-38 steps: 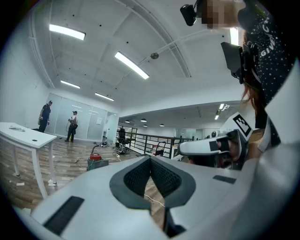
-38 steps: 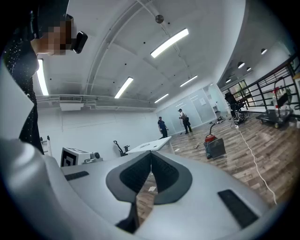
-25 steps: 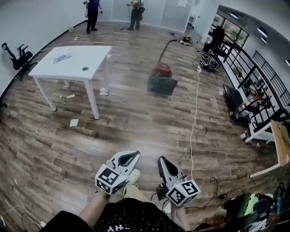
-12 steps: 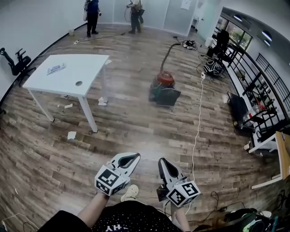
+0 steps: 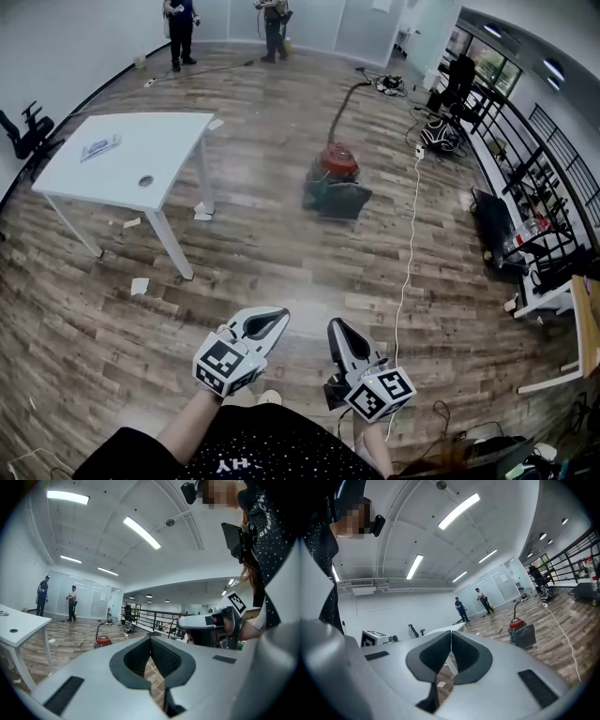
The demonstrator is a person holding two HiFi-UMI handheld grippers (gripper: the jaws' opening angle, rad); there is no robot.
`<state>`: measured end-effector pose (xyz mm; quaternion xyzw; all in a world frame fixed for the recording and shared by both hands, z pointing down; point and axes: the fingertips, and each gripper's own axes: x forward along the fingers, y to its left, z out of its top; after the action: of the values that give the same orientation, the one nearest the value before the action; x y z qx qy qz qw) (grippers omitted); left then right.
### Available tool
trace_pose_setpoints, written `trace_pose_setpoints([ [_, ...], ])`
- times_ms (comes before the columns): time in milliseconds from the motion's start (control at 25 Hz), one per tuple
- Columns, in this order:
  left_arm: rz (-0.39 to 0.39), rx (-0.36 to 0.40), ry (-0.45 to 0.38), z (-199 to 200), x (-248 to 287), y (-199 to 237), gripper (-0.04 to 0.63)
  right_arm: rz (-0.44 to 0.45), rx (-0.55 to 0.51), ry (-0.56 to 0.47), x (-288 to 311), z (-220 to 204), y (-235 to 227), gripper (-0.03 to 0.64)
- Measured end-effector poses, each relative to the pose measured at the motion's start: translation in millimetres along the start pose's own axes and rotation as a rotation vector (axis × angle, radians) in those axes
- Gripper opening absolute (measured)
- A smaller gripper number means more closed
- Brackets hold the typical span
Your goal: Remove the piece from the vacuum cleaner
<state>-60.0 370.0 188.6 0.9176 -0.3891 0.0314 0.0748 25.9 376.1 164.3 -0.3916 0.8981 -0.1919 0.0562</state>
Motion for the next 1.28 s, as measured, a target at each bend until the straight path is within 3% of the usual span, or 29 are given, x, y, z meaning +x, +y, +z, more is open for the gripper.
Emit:
trace_pose_setpoints([
  [520, -0.039, -0.026, 0.042, -4, 78, 62, 0.009, -0.05, 0.063, 0.009, 58, 9, -70, 0.012],
  [800, -0.058, -0.008, 0.011, 26, 159, 145, 0.009, -0.086, 0.051, 0.004, 140, 46, -145, 0.012],
  [1040, -0.076, 0.035, 0.002, 59, 225, 222, 0.009, -0.13, 0.054, -0.079, 216, 96, -208, 0.012],
  [1280, -0.096, 0.034, 0.006, 66, 279, 275, 0.009, -0.147, 0.031, -0.092, 274, 120, -250, 0.012],
])
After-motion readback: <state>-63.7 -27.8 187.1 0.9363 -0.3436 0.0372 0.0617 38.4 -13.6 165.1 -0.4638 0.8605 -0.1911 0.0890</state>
